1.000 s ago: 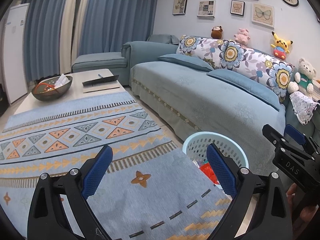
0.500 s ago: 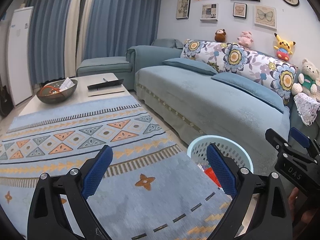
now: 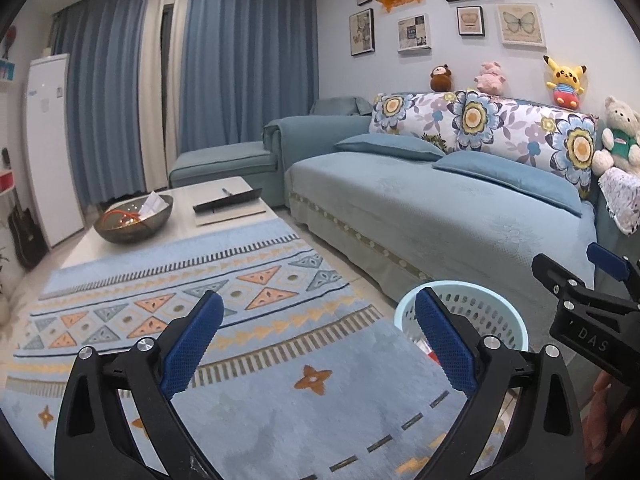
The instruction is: Collect trash
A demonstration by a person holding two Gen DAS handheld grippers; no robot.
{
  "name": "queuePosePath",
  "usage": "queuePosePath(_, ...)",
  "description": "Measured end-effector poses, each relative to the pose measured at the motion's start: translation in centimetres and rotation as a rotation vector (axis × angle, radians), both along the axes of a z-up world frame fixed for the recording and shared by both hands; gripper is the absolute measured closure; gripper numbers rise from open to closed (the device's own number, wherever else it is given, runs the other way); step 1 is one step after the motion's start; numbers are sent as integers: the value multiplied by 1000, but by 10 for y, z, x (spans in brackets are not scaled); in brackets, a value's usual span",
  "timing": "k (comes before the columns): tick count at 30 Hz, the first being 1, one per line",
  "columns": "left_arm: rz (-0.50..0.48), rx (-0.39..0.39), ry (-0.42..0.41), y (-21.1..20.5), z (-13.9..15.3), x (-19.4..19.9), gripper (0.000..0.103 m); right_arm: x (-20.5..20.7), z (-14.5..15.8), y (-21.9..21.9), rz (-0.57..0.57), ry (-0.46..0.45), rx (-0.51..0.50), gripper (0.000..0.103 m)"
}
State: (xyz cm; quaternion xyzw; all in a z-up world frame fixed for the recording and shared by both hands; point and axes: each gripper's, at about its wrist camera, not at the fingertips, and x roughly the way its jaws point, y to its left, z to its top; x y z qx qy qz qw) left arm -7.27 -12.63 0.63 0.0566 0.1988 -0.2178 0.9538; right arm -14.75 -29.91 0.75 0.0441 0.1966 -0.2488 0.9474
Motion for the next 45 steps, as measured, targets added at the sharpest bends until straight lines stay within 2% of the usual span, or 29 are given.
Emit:
queuePosePath(7, 9, -15, 13, 5, 1, 3, 8, 0, 1, 0, -2, 0, -1, 16)
queuePosePath(20, 43, 28, 2, 2, -1, 4, 8, 1, -1, 1, 4, 2, 1, 16)
queuePosePath(45, 41, 39, 0, 1, -3, 3, 8, 2, -1, -1, 5, 6, -5, 16)
